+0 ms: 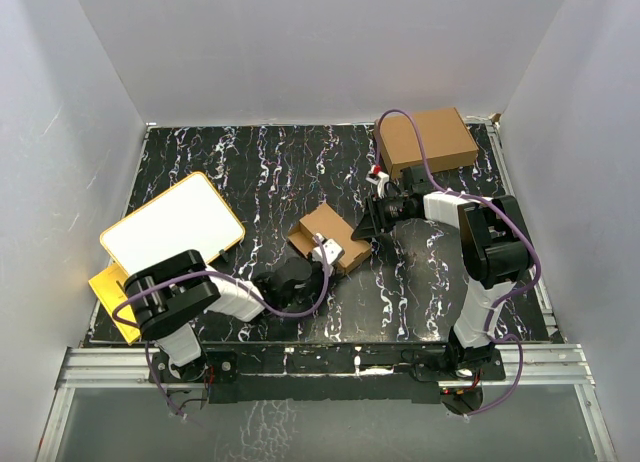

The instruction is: Fold the paper box

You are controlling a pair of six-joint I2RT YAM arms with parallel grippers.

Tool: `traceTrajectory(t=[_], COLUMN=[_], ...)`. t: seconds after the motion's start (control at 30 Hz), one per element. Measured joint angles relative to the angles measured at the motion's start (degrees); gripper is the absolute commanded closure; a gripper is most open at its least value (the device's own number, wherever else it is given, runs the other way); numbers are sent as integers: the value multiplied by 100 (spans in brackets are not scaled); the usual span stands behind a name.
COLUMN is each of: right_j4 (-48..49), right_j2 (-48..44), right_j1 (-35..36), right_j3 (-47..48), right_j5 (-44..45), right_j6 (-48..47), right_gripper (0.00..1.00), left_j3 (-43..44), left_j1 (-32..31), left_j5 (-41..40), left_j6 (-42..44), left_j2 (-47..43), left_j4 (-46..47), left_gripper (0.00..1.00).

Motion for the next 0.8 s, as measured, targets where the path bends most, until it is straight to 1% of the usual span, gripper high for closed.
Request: traceTrajectory(t=[0.3,0.37,0.5,0.53,0.57,0.7,0.8], right_j4=[9,9,2,2,2,-2,-11], right_j2=[0,0,0,0,0,0,11], right_j1=[-9,-9,-7,-7,-4,-4,-4], right_j3=[11,22,33,33,33,35,42], right_j5=[22,28,46,46,46,48,46], right_j6=[-2,-4,-7,-7,-7,-13,-17], right_gripper=[49,49,49,49,49,49,49], left_j3=[713,811,935,951,953,960,960], left_j1=[0,0,4,9,11,20,22], left_j5=[-164,-195,-210,-210,-214,-223,-227], left_j6=[-205,-238,-315,-334,-356,-474,-579], left_j2=[-133,-138,-208,-243,-289,-699,-1082], left_j4=[-1373,-1567,-1908,-1978,-2033,-2424,-2671], left_gripper=[100,96,81,76,68,48,37])
